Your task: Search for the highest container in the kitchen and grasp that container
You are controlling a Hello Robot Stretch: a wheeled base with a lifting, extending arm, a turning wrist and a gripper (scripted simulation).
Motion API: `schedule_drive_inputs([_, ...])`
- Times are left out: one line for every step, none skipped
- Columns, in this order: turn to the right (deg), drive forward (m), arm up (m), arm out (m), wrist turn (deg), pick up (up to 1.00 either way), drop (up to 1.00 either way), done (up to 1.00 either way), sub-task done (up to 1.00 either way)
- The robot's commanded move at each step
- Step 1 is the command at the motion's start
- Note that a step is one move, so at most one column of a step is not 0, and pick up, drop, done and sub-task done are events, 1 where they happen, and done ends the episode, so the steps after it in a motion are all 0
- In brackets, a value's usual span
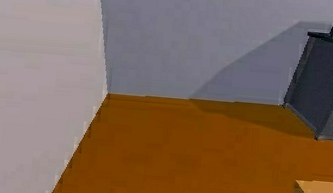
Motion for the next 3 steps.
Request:
schedule_drive_inputs([0.0, 0.0, 0.0, 0.0, 45.0, 0.0, 0.0, 0.0, 0.0])
schedule_drive_inputs([0.0, 0.0, 0.0, 0.0, 45.0, 0.0, 0.0, 0.0, 0.0])
schedule_drive_inputs([0.0, 0.0, 0.0, 0.0, 45.0, 0.0, 0.0, 0.0, 0.0])
